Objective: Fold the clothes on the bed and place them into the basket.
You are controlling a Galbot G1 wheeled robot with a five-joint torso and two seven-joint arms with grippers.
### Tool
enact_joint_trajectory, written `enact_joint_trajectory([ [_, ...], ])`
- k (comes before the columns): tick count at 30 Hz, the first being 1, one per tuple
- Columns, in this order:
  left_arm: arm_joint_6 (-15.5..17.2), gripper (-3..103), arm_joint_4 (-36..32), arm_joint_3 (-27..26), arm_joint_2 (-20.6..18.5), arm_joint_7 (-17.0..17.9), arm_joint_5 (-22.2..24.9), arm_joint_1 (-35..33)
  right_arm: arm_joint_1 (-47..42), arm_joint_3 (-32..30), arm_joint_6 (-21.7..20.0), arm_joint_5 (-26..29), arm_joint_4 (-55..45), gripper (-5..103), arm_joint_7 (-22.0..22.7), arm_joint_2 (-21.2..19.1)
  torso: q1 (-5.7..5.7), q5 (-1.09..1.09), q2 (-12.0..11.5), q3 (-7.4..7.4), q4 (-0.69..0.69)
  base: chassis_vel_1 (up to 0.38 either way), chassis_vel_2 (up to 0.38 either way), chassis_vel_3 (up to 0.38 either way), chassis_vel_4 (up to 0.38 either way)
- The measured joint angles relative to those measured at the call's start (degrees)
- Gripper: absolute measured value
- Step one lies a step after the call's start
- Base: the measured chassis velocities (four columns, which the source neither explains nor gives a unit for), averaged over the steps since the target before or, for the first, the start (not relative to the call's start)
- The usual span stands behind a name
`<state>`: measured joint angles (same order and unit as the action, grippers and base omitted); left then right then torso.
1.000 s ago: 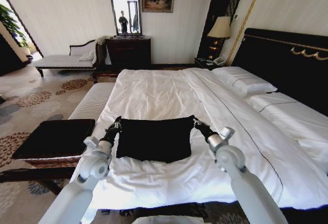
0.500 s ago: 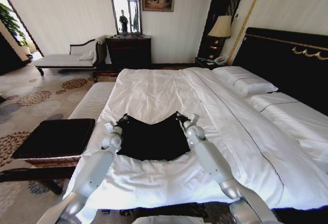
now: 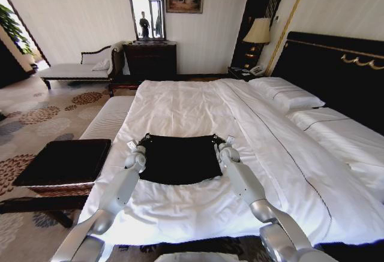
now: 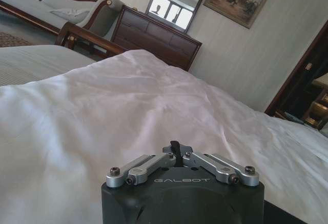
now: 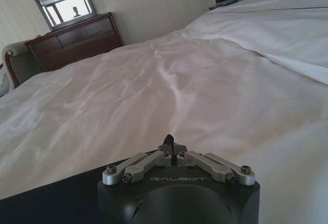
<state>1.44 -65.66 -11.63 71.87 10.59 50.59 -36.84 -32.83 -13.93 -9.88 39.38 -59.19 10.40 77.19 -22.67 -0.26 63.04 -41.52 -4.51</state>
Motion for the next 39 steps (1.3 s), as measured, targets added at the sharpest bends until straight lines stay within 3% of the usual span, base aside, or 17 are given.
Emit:
enact_joint_trajectory([
  [8, -1.4, 1, -1.0, -0.1, -0.1, 0.2, -1.1, -1.1, -1.1, 0.4, 1.3, -1.5, -0.6, 0, -0.1, 0.5, 0.00, 0.00, 0.0, 0.00, 0.00, 0.000, 0.000, 0.000, 0.000],
  [17, -2.5, 1, -2.8, -0.7, -0.2, -1.1, -2.1, -3.0, -2.3, 0.4, 1.7, 0.5, -3.3, 0, 0.0, -0.2, -0.01, 0.00, 0.0, 0.00, -0.01, 0.000, 0.000, 0.000, 0.000],
  [21, -3.0, 1, -7.4, -1.3, -1.4, -0.7, -2.9, -6.2, -5.7, 1.2, 1.9, -0.4, -8.9, 0, 0.0, -1.6, -0.01, -0.01, 0.0, 0.00, 0.00, 0.000, 0.000, 0.000, 0.000],
  [27, -4.4, 1, -16.5, -3.7, -3.2, -0.8, -4.9, -14.0, -16.1, -0.3, 4.4, -6.4, -17.6, 0, -0.4, -4.2, 0.00, 0.01, 0.0, 0.01, 0.00, 0.000, 0.000, 0.000, 0.000],
  [32, -6.1, 1, -21.2, -4.9, -2.7, -1.8, -7.9, -20.9, -22.2, -2.4, 5.4, -8.3, -22.3, 0, -0.5, -4.8, 0.01, -0.01, 0.0, 0.01, 0.00, 0.000, 0.000, 0.000, 0.000],
  [39, -7.4, 1, -23.2, -6.2, -1.8, -2.6, -10.3, -26.0, -26.9, -4.0, 5.8, -9.7, -27.1, 0, -0.3, -4.4, 0.00, 0.00, 0.0, 0.00, 0.00, 0.000, 0.000, 0.000, 0.000],
])
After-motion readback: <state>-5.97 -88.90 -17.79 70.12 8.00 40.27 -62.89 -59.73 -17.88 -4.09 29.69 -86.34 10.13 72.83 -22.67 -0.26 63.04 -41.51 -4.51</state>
